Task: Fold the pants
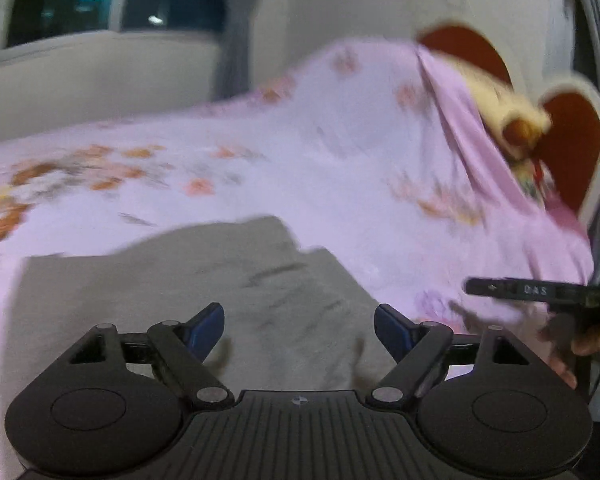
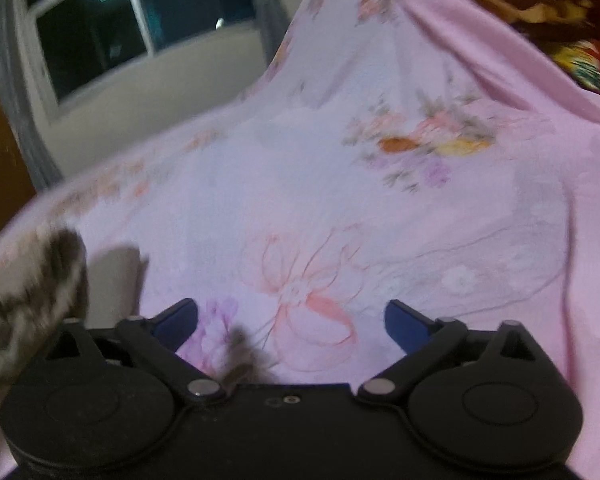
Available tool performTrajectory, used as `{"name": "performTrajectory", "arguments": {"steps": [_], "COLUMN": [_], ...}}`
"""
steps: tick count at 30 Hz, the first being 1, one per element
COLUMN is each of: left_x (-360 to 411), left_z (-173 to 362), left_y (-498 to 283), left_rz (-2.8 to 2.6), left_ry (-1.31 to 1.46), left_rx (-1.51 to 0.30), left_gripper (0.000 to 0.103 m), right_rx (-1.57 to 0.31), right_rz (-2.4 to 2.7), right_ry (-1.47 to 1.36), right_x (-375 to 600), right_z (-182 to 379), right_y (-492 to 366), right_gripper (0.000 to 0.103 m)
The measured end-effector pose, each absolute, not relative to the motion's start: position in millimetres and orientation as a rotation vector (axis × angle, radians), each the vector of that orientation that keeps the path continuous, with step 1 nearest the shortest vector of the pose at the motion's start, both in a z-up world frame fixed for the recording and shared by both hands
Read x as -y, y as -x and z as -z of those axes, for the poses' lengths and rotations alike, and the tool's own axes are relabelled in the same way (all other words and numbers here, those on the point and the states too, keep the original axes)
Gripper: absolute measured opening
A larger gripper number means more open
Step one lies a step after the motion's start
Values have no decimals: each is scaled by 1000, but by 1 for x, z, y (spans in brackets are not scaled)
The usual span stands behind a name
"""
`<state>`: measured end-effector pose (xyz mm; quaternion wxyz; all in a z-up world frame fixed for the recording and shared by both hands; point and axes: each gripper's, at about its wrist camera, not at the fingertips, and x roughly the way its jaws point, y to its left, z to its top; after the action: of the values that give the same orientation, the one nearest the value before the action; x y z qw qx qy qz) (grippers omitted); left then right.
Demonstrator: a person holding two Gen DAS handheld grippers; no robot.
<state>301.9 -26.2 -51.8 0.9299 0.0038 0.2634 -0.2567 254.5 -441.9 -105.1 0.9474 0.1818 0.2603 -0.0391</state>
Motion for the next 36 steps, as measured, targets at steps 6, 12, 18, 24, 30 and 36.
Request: {"name": "performTrajectory", "arguments": {"steps": [6,12,18,24,30,36], "left_x": [-84,-118,-124,-124,-125,-130], "left_z": [76,109,129,143,143,142], "left_y": [-231,-226,-244,-244,-242,-241], "left_rz": [286,210,209,208,208,231], "left_ry": [20,2,47,65,94,159], "left_rx": [-527,-616,-612,-567,-547,-512], "left_gripper": [81,78,77,76,77,76], "right_rx": [-494,-565,-675,-672,-601,-610], "right_rz": [-181,-384,-354,-289,-206,-219], "right_ry": [-401,-388,-419,-397,-326,-344], "right_x": [387,299,273,257,251,251], "right_z": [74,65,75,76,60,59], "right_y": [-224,-252,-282,-287,-265,-268], "right_gripper": [76,70,65,55,54,54]}}
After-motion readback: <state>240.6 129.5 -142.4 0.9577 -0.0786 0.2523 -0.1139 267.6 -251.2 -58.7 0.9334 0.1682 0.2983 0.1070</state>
